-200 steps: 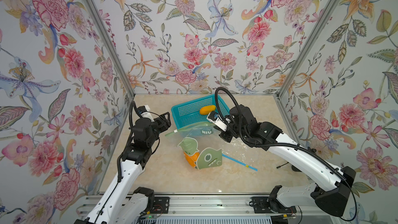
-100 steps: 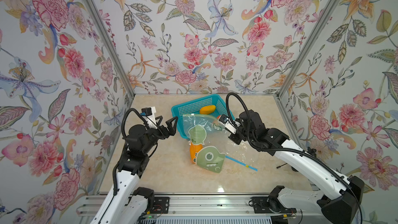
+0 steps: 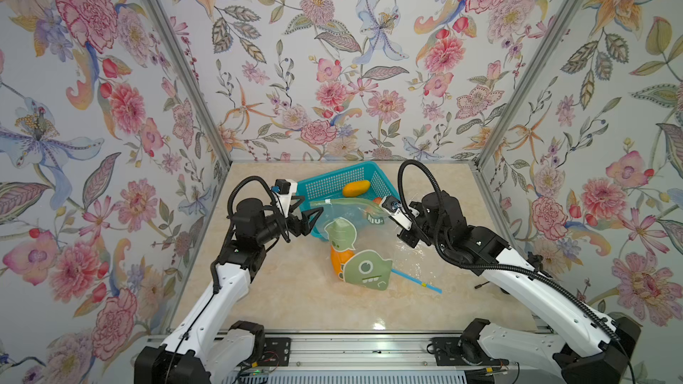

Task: Place the mango in a zip-top bag and seal the zipper
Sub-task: Zip the zipper on the zipper food storage bag.

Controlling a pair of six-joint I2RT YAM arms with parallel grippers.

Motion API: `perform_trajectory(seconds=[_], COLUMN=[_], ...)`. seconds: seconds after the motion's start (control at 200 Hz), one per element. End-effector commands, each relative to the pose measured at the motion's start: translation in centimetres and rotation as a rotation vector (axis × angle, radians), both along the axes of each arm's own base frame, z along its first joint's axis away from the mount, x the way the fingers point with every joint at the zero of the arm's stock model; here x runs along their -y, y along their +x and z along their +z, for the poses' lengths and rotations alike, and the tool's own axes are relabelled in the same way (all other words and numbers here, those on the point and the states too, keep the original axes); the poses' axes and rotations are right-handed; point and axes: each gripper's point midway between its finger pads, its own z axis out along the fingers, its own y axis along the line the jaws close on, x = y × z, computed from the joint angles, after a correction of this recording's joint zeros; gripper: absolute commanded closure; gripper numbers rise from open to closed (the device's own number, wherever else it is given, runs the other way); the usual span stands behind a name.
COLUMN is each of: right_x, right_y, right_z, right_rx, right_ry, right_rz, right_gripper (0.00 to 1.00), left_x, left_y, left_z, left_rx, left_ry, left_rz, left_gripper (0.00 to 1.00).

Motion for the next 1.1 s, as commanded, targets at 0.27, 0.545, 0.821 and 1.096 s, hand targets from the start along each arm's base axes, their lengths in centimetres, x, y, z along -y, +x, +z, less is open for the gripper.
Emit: perform_trajectory(seconds=[0.27, 0.545, 0.821, 1.096], right_x=[-0.4, -0.4, -0.5, -0.4], right_y=[0.2, 0.4, 0.5, 0.4], right_z=[0.2, -0.2, -0.2, 0.0], right_rx=[0.029, 0.030, 0.028, 0.033], right_ry=[0.009, 0.002, 0.006, 0.011], right_rz=[0.013, 0.006, 0.004, 0.004], right_gripper=[1.00, 1.00, 1.00, 1.00], left_x=[2.2, 0.8, 0.5, 0.6], left_y=[0.3, -0.1, -0.4, 0.5], left_z=[1.2, 1.1, 1.4, 1.1], left_rx=[0.078, 0.074, 0.074, 0.048], left_ry=[0.069, 0.089, 0.095, 0.086], left_rz=[-0.211, -0.180, -0.190, -0.204], left_gripper=[0.40, 0.58, 0.56, 0.54])
